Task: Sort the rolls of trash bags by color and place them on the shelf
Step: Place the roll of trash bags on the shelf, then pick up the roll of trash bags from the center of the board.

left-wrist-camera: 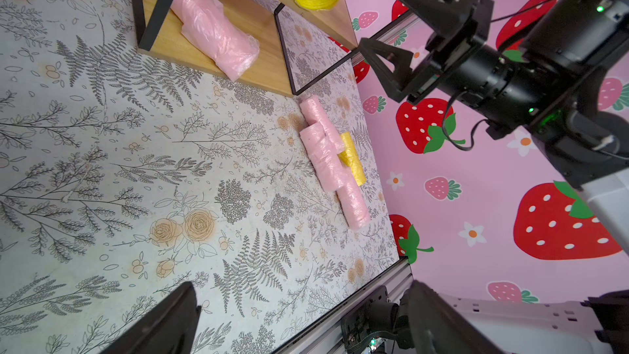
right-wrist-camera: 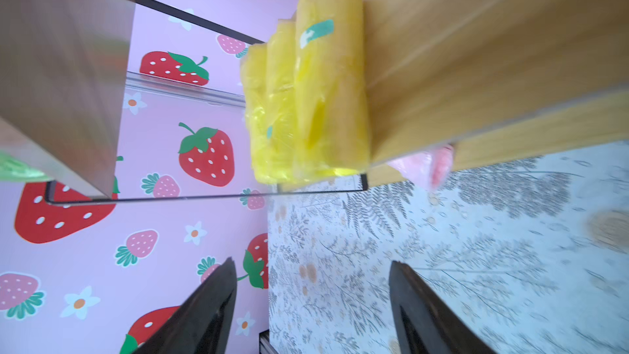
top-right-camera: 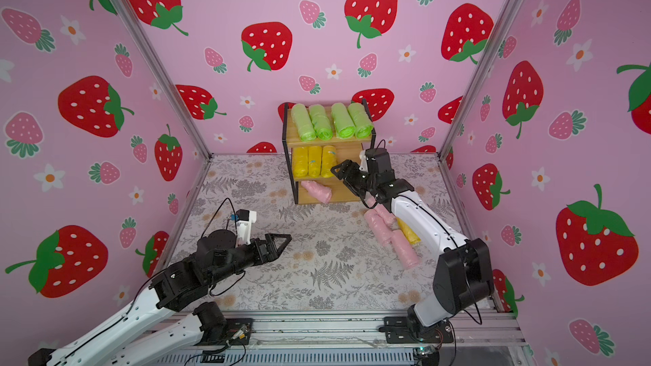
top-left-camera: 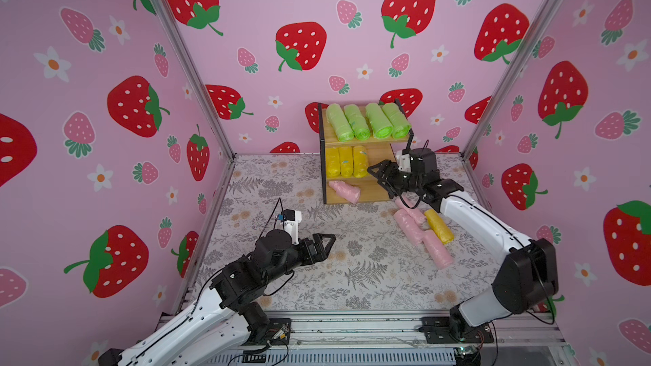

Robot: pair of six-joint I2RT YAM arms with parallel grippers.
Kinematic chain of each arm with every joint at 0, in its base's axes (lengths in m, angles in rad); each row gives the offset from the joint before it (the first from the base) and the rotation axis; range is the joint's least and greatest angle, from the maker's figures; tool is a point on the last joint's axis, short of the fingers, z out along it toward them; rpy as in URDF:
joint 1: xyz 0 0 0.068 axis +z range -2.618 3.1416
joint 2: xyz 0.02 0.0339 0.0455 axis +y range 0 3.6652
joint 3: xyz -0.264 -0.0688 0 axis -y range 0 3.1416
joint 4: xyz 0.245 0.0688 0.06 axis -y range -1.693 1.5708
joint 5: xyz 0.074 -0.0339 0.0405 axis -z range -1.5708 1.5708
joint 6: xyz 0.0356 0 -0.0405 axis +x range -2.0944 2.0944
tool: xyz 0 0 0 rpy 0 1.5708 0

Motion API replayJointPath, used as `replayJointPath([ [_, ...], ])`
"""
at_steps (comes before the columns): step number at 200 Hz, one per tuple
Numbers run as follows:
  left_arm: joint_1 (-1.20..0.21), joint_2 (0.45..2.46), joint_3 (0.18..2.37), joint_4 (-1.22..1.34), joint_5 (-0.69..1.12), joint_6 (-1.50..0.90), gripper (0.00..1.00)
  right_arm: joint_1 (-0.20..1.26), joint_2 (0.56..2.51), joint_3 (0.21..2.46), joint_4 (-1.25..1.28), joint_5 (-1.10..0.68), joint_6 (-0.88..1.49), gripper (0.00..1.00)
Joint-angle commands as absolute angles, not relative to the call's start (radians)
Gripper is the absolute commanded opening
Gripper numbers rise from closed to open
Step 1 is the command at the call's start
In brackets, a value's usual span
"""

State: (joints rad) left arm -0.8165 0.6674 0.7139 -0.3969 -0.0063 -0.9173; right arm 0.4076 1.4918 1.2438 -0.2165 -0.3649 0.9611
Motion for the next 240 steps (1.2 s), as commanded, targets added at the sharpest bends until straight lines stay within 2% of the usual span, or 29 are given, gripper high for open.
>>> replayJointPath([
  [1, -0.821, 0.665, 0.749, -0.415, 0.017, -0.936, 1.00, 0.349, 1.426, 1.139, -0.459, -0.337, 0.787, 0.75],
  [49, -0.824, 0.649, 0.711, -0.367, 0.038, -0.971, 0.98, 0.332, 1.360, 1.004, -0.755, -0.153, 0.513, 0.77],
  [83, -0.831, 0.649, 0.684, -0.326, 0.050, -1.009, 0.98, 0.331, 1.378, 0.975, -0.779, -0.057, 0.466, 0.85],
  [120, -0.844, 0.641, 0.674, -0.324, 0.052, -1.035, 0.96, 0.331, 1.447, 1.042, -0.804, 0.015, 0.405, 0.86],
  [170, -0.855, 0.624, 0.667, -0.341, 0.040, -1.049, 0.96, 0.331, 1.587, 1.128, -0.799, 0.023, 0.337, 0.84],
  [240, -0.856, 0.696, 0.693, -0.320, 0.051, -1.045, 0.95, 0.340, 1.712, 1.080, -0.723, -0.058, 0.342, 0.75],
])
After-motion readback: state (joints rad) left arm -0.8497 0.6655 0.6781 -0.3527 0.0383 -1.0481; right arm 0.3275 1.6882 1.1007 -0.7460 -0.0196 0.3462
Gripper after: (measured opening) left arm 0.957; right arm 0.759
